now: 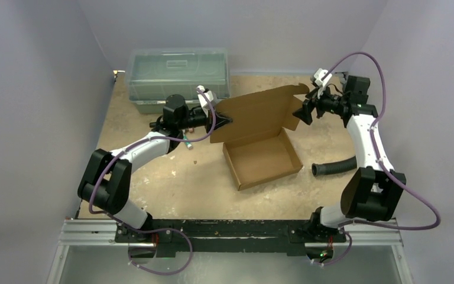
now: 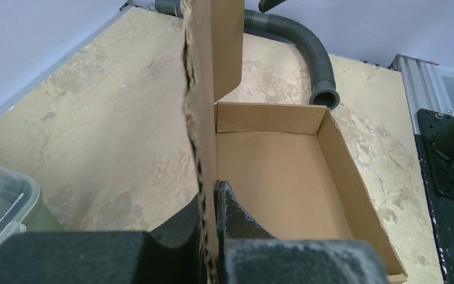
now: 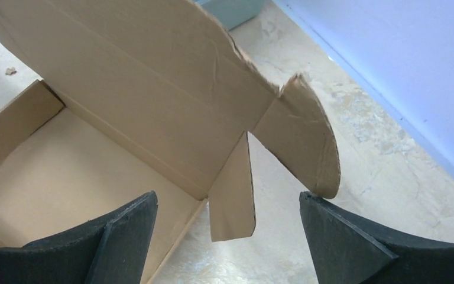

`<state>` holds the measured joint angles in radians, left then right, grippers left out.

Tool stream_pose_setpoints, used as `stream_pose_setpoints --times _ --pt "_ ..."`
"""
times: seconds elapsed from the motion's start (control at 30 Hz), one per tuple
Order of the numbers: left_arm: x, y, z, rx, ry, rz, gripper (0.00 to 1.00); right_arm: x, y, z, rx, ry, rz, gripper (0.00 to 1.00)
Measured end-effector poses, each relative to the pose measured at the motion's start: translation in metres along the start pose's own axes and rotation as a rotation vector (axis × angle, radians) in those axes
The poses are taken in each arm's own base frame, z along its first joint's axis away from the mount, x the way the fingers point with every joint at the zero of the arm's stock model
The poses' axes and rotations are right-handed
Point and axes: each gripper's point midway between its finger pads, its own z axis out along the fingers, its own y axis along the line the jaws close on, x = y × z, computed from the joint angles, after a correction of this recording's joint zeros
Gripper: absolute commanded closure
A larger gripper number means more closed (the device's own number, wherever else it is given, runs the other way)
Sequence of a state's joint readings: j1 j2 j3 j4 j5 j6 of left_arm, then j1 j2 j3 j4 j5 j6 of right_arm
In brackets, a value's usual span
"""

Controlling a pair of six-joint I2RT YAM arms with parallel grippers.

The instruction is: Fold the paper box

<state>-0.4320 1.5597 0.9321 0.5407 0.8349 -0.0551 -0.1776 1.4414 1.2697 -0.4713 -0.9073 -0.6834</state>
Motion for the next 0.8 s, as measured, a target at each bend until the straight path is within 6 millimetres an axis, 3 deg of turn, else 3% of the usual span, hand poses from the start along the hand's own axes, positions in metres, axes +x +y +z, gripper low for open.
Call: stream_pose_setpoints --times 0.13,0.3,0.37,0.47,0.5,0.57,0.8 --pt "0.001 0.001 0.0 -0.001 0.004 0.013 1.0 0.014 0.004 0.004 -0.019 0.023 0.032 0.16" --pt "0.001 0.001 0.0 -0.001 0.003 0.015 1.0 0.024 0.013 0.007 -0.019 0.007 0.084 0.36" --pt "0.001 0.001 0.0 -0.001 0.001 0.012 1.0 0.026 0.012 0.011 -0.021 -0.004 0.1 0.52" --pt "0.0 0.001 0.0 -0.002 -0.005 0.009 1.0 0.024 0.008 0.017 -0.019 -0.024 0.102 0.89" --pt "0.001 0.0 -0.001 -0.003 -0.007 0.004 0.96 0.023 0.007 0.019 -0.019 -0.028 0.101 0.97" --pt "0.003 0.001 -0.001 -0.011 -0.007 -0.008 0.92 0.023 0.005 0.023 -0.012 -0.033 0.102 1.0" --pt "-0.005 0.015 -0.013 -0.159 -0.016 -0.085 0.39 0.023 0.007 0.021 0.019 -0.054 0.085 1.0"
